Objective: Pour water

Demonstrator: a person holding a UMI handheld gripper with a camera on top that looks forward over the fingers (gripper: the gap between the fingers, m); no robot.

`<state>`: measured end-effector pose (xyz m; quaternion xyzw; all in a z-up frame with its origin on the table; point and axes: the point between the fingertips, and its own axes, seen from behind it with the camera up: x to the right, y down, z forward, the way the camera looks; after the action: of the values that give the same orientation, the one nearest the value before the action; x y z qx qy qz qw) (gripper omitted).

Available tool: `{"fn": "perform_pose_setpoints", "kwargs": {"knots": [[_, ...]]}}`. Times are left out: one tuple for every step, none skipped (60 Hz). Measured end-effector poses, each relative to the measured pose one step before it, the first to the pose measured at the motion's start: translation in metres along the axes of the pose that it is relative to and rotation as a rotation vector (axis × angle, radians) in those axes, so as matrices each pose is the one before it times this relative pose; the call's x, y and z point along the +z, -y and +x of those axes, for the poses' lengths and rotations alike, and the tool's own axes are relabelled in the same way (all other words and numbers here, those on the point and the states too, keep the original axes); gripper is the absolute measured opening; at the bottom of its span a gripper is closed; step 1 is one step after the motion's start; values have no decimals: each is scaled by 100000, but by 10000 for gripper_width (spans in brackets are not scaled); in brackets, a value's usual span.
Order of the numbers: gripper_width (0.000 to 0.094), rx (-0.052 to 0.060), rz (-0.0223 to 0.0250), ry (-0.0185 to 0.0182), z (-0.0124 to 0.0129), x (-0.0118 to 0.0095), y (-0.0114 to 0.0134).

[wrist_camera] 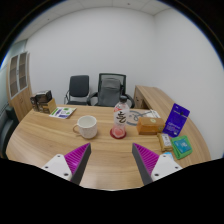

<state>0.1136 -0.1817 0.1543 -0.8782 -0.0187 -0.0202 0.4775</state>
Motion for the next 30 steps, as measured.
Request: {"fn": "perform_pose_setpoints", "kwargs": {"knots": [[854, -151, -319, -556, -297, -967, -243], [854, -125, -184, -432, -294, -945, -233], [853, -130, -161, -361, -296, -937, -213], [854, -77, -294, -397, -298, -930, -253], [853, 52, -373, -320, -312, -883, -251], [855, 100, -177, -237, -323, -845, -244], [854, 169, 78, -202, -288, -819, -237], [853, -46, 25, -355, -334, -823, -195], [854, -110, -58, -414, -223, -734, -237], [857, -263, -279, -545, -182, -677, -273], [858, -237, -195, -582, -167, -672, -245], [858, -109, 32, -522, -175, -615, -189], [858, -17, 150, -562, -144, -581, -151], [859, -15, 103, -596, -91, -567, -166], [859, -136, 125, -506, -65, -562, -180], [857, -176, 214, -475, -111, -505, -127], [858, -279, 197, -452, -114, -466, -101], [857, -349, -41, -413, -76, -450, -88], [858, -263, -9, -351, -77, -406, -133], [857, 166, -100, -128, -99, -386, -126], [857, 516, -172, -2, -186, -391, -86], [856, 718, -149, 188, -129, -339, -142], [857, 663, -184, 184, -119, -306, -142], [855, 414, -246, -35, -83, -293, -152], [855, 237, -298, -288, -21, -291, -147], [856, 164, -220, -327, 46, -240, -164], [857, 154, -29, -265, 42, -203, -86], [856, 194, 26, -194, 44, -210, -29], [856, -28, -61, -544, 51, -193, -11], [854, -276, -242, -726, 86, -218, -11]]}}
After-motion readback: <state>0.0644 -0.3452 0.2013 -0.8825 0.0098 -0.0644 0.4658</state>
